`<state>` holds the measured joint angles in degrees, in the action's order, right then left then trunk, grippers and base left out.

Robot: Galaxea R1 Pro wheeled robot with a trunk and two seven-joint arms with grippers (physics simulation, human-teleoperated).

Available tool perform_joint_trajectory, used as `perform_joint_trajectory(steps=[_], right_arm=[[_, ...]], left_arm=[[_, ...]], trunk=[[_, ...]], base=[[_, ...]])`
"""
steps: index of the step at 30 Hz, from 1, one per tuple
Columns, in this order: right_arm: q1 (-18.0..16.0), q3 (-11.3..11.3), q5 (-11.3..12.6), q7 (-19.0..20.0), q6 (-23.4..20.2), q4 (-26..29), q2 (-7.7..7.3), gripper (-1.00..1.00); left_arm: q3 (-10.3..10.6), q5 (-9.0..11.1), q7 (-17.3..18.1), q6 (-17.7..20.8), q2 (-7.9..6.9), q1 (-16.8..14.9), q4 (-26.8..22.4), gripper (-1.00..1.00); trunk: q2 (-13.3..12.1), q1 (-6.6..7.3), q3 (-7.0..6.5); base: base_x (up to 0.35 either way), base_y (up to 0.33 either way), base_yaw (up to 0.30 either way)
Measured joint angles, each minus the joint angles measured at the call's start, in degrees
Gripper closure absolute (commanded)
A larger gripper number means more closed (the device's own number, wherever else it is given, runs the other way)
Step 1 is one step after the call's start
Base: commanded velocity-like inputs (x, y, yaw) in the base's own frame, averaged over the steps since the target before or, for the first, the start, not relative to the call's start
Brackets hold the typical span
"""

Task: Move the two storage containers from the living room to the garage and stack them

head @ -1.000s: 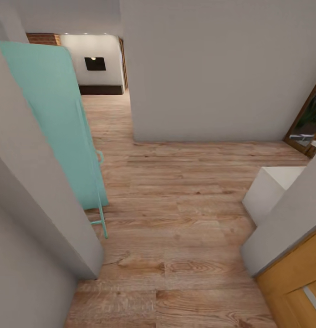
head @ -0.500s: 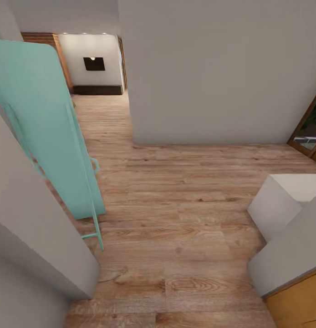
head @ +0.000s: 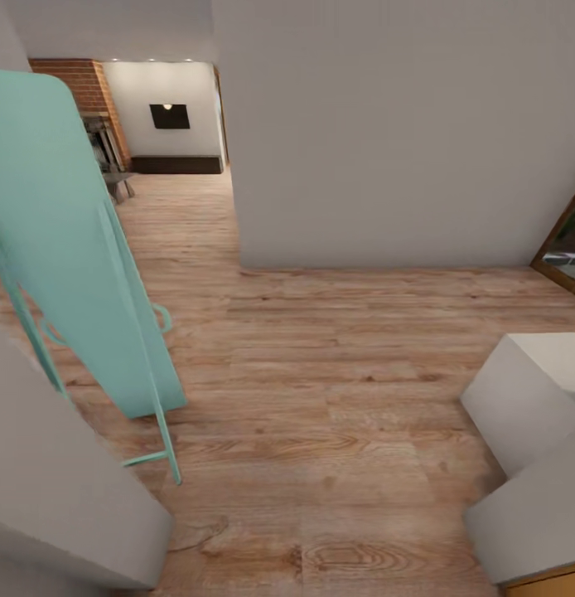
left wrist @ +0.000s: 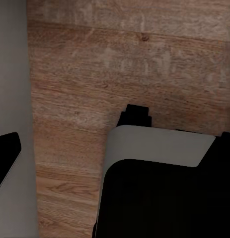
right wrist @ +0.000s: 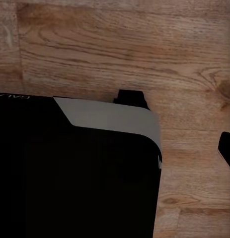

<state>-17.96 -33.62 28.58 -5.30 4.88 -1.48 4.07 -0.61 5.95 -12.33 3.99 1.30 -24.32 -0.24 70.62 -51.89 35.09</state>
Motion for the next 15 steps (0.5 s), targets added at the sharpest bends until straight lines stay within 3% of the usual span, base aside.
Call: perform_joint_trajectory(steps=[15], right_arm=[[0.0,0.0,0.0,0.0,0.0,0.0,0.01,-1.0]], left_arm=[[0.0,0.0,0.0,0.0,0.0,0.0,0.0,-1.0]], trunk=[[0.0,0.0,0.0]], base=[[0.322,0.0,0.0]])
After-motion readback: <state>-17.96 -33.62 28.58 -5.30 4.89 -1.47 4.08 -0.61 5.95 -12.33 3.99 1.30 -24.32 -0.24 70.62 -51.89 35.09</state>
